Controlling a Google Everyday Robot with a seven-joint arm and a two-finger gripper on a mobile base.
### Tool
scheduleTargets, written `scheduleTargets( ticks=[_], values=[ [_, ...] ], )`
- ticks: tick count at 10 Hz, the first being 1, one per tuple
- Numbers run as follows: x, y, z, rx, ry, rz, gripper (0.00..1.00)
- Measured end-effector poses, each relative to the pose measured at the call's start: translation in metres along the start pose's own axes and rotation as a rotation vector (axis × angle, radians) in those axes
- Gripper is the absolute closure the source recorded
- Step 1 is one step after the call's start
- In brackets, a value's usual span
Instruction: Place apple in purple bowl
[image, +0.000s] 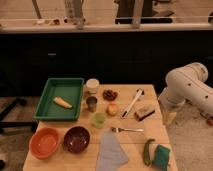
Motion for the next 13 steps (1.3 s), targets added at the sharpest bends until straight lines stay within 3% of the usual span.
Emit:
scheduleTargets(
  ticks=[8,10,13],
  values=[
    [0.000,0.000,0.000,0.000,0.000,0.000,0.20],
    [-0.001,0.000,0.000,-0.001,0.017,-0.007,0.20],
    [-0.028,-0.005,0.000,-0.001,0.028,-0.041,0.20]
  ],
)
